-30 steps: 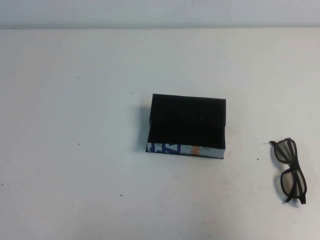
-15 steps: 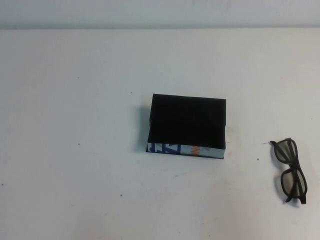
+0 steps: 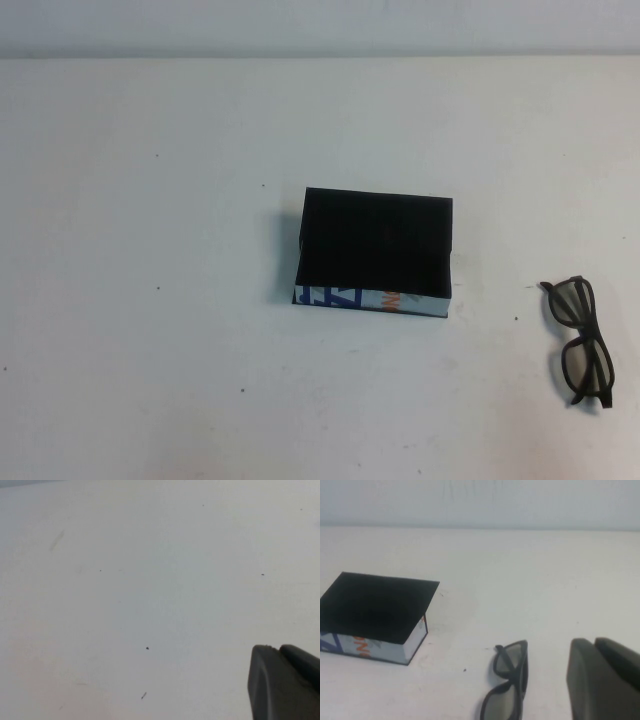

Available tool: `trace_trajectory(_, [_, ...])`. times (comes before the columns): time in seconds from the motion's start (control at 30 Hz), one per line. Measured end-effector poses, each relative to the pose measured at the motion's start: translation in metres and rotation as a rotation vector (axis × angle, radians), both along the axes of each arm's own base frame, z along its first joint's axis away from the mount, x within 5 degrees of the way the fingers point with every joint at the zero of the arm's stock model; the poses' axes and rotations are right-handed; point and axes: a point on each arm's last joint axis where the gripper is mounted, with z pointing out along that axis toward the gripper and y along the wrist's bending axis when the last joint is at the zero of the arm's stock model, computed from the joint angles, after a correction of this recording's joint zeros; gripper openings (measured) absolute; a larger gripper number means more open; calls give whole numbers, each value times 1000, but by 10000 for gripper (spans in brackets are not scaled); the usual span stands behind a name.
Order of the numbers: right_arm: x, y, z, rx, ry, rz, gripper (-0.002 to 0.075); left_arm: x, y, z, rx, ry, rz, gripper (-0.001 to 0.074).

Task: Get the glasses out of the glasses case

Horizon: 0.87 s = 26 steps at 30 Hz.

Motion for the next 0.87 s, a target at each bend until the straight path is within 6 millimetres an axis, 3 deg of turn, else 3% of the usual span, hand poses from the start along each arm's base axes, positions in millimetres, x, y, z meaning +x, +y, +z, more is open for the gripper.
trace_trajectory(0.13, [-5,0,-30,23,8,1,-16,0,0,0,0,0,0,-4])
trace_trajectory(0.27, [-4,0,-49,78,56,-5,-16,0,0,0,0,0,0,-4])
trace_trajectory(0.87, [-5,1,-55,92,106,-8,-16,0,0,0,0,0,0,-4])
